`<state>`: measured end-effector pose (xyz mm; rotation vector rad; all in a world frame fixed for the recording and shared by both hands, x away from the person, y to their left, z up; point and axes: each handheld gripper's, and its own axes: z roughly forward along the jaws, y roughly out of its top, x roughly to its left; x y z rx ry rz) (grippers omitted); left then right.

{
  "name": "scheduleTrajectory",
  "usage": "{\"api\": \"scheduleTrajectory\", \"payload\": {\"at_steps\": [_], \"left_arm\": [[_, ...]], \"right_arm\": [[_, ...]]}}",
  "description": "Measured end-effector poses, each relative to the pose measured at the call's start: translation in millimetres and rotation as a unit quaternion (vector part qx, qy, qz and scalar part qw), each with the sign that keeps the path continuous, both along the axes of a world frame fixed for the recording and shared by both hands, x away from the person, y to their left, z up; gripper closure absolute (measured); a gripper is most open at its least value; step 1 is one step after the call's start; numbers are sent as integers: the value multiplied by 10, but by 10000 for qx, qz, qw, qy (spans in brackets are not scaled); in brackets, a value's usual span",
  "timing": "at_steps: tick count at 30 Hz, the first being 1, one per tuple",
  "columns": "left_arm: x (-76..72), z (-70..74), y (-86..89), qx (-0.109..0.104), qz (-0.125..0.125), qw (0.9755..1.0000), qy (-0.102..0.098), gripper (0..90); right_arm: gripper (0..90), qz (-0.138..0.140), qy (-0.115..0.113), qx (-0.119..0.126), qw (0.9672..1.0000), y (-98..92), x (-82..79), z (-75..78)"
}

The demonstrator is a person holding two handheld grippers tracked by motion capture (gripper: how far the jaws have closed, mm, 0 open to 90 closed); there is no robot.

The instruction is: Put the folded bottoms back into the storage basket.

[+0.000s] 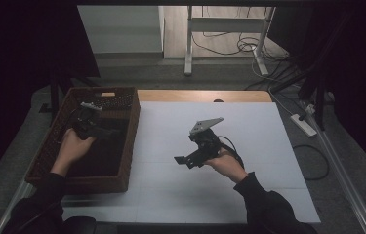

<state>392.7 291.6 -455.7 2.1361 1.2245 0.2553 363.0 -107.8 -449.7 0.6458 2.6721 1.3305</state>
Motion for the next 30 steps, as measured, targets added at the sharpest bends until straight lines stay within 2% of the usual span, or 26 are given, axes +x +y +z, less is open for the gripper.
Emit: {"api": "scheduleTrajectory", "payload": {"at_steps": [4, 6, 10, 13, 15, 22, 25, 28, 30], "left_arm": [[-110, -11, -16, 95, -89, 9998, -131, 0], [-168, 11, -21, 45, -88, 9997, -240, 0], [-278, 66, -40, -307, -149, 9983, -463, 0], [-347, 100, -55, -631, -224, 9966, -482, 2], [-399, 123, -77, -733, -229, 9957, -511, 2], [-541, 161, -186, -647, -305, 9964, -464, 0], [-625, 177, -238, -657, -291, 9961, -504, 0], [-720, 209, -292, -582, -270, 9963, -569, 0], [-791, 225, -321, -628, -257, 9957, -632, 0]], "right_arm": [[0, 89, 103, -100, 9999, -53, -43, -36], [0, 61, 104, -104, 9999, -84, -66, -51], [0, -32, 105, -19, 9999, -166, -105, -61], [0, -86, 79, 21, 9999, -245, -134, -57], [0, -136, 58, 28, 9999, -304, -162, -55], [0, -343, 8, 8, 9994, -547, -293, -79], [0, -445, -16, 20, 9990, -646, -346, -102], [0, -582, -58, 35, 9983, -753, -399, -151], [0, -655, -40, 24, 9978, -819, -431, -187]]}}
